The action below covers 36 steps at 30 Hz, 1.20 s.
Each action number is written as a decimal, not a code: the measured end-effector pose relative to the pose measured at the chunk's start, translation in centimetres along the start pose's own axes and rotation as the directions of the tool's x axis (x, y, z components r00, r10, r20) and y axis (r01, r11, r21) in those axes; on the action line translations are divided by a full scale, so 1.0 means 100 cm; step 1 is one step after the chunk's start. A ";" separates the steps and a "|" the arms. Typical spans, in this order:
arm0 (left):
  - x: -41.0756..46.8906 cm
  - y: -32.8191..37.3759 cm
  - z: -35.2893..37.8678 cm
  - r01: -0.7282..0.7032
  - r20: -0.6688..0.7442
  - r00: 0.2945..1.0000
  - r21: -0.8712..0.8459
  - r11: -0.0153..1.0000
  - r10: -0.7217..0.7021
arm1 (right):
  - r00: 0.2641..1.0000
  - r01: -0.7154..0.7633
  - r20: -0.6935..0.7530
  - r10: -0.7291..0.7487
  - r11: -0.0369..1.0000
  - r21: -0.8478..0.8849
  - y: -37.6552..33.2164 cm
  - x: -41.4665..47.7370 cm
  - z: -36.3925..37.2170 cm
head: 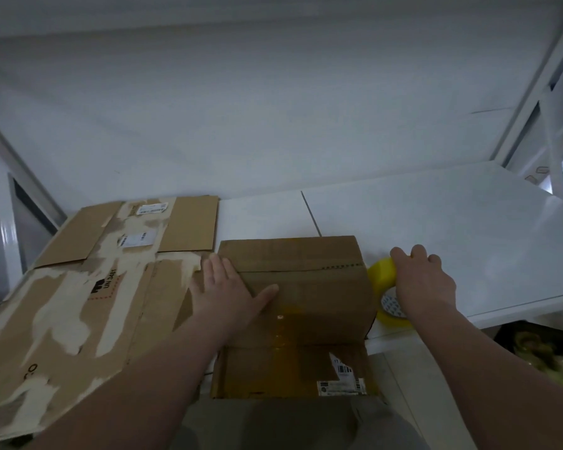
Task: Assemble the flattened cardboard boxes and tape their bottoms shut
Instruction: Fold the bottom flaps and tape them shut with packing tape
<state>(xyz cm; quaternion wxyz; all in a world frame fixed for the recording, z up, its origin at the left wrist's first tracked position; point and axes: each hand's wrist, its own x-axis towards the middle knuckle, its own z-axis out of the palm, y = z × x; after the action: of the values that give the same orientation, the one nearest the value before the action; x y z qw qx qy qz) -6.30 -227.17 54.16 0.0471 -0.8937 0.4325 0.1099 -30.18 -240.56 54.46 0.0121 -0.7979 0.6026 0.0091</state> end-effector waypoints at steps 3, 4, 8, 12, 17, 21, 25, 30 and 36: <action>-0.010 0.037 0.002 -0.118 0.022 0.993 0.004 0.993 0.117 | 1.000 -0.014 0.005 0.014 1.000 -0.015 -0.002 -0.003 -0.001; -0.014 0.053 0.004 -0.167 0.032 0.985 0.003 0.986 0.167 | 1.000 -0.018 0.011 0.018 1.000 -0.020 -0.002 -0.004 -0.002; -0.026 0.110 0.012 -0.328 0.037 0.944 -0.010 0.945 0.328 | 0.999 -0.035 0.019 0.036 0.999 -0.040 -0.001 -0.008 -0.005; -0.027 0.139 0.013 -0.441 -0.002 0.898 0.003 0.898 0.441 | 0.998 -0.065 0.020 0.066 0.997 -0.036 0.005 -0.011 -0.006; -0.020 0.146 0.004 -0.578 0.044 0.816 0.020 0.816 0.577 | 0.995 -0.097 0.000 0.097 0.995 -0.001 0.011 -0.015 -0.013; -0.015 0.145 -0.004 -0.657 0.098 0.754 0.076 0.750 0.650 | 0.993 -0.117 -0.018 0.117 0.993 -0.002 0.015 -0.017 -0.022; -0.009 0.137 -0.019 -0.719 0.143 0.694 0.089 0.689 0.705 | 0.993 -0.121 -0.008 0.121 0.993 -0.015 0.015 -0.022 -0.026; 0.008 0.115 -0.032 -0.722 0.176 0.691 0.117 0.682 0.701 | 0.999 -0.042 0.005 0.042 0.999 0.002 0.003 -0.028 -0.028; 0.023 0.075 -0.038 -0.713 0.174 0.699 0.240 0.658 0.694 | 0.991 0.050 0.114 -0.063 0.993 0.108 -0.029 -0.031 -0.027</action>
<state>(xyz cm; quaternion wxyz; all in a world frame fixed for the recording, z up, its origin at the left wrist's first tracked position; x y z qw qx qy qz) -10.15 -234.27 57.40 0.1454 -0.6355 0.7535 0.0849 -28.20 -236.91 57.23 0.0895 -0.8111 0.5776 0.0241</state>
